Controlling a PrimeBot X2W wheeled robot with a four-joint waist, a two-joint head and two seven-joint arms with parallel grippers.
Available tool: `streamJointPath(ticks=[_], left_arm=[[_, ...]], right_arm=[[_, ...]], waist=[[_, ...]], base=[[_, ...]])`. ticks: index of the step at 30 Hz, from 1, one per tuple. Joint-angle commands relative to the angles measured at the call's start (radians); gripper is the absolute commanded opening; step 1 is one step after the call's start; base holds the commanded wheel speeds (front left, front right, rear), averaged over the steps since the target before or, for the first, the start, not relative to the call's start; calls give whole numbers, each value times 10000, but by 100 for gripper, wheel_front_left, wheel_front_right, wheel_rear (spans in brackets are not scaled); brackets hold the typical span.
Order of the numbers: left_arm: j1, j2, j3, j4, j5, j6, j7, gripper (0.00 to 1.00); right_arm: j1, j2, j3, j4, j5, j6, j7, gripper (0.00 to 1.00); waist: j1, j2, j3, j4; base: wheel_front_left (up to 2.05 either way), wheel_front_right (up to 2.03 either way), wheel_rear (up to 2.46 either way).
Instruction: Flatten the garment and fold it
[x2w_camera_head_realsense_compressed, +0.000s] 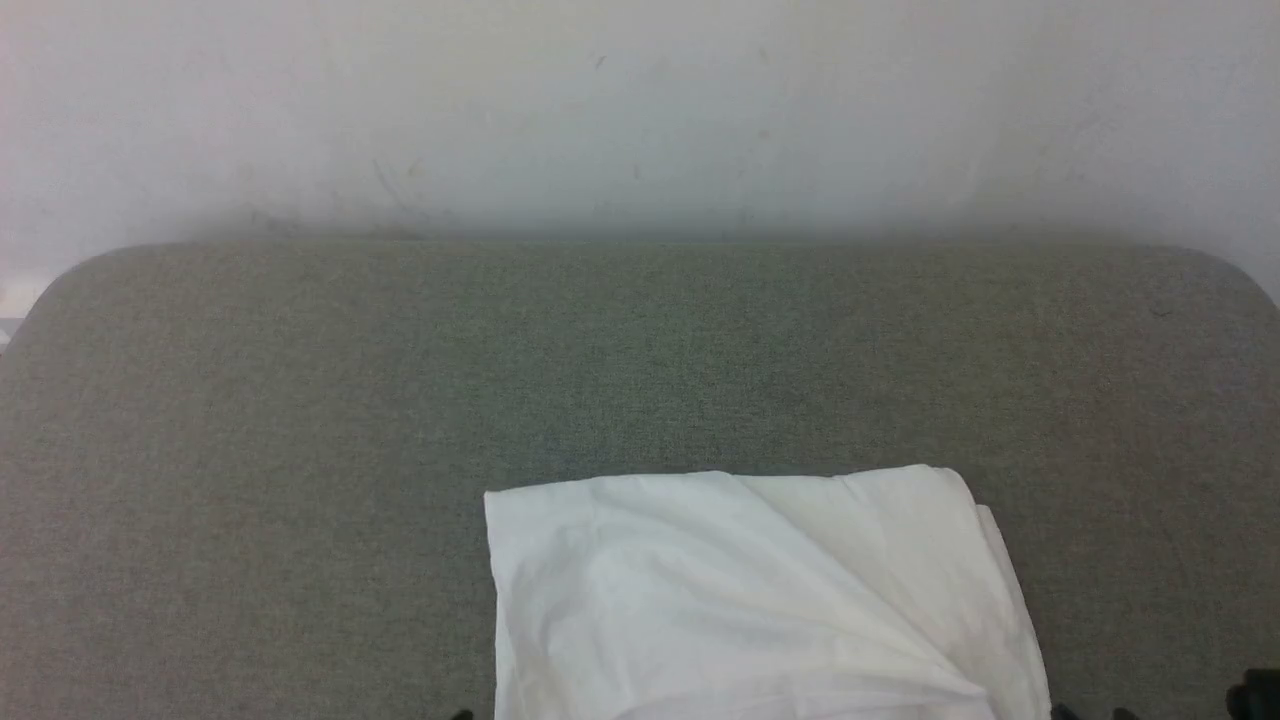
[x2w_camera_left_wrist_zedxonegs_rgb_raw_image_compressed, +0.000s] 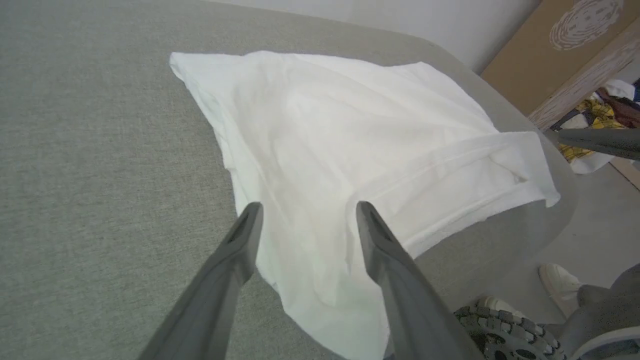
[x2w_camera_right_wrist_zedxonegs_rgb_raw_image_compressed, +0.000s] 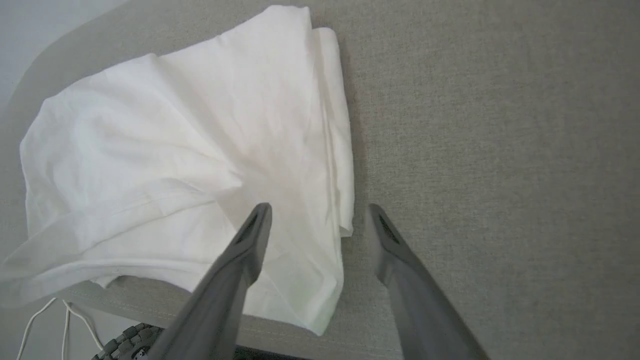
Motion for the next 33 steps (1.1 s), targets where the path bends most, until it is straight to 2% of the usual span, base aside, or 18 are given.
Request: streamJointPath(ticks=[1, 3, 5, 7, 9, 13, 21, 27, 33], left_arm=[[257, -99, 553, -333, -570, 162, -118, 100], [451, -149, 1299, -791, -929, 431, -163, 100], [593, -300, 2256, -1287, -892, 902, -182, 100], [685, -686, 3402, -1856, -257, 1440, -187, 100], [829, -1168, 4321, -2372, 592, 1766, -189, 100], [1083, -2229, 5531, -2972, 2295, 1978, -190, 100], [1349, -3420, 6389, -2932, 4297, 1619, -192, 100], [1380, -4097, 6604, -2574, 4616, 817, -192, 100], [1369, -4390, 6848, -2305, 4909, 177, -192, 100]], right_arm=[[-144, -53, -129, -235, 120, -7, -97, 100], [-236, -29, -333, -453, 145, -7, -186, 100], [-389, 90, -655, -647, -11, -7, -391, 100], [-601, 381, -1074, -696, -337, -7, -621, 100], [-876, 686, -1360, -659, -726, -7, -808, 100], [-1426, 1090, -1458, -283, -1359, -7, -870, 100], [-2198, 1291, -1061, 727, -2046, -7, -402, 100], [-2586, 1169, -951, 1689, -2409, -7, -155, 100], [-2837, 1008, -948, 2494, -2532, -7, -131, 100]], waist=[[0, -1, 13, -4], [0, -1, 42, 3], [0, -1, 101, 20], [0, -1, 186, 53], [0, -1, 301, 80], [0, -1, 529, 129], [0, -1, 780, 342], [0, -1, 837, 790], [0, -1, 922, 1245]], base=[[0, 0, 0], [0, 0, 0], [0, 0, 0], [0, 0, 0], [0, 0, 0], [0, 0, 0], [0, 0, 0], [0, 0, 0], [0, 0, 0]])
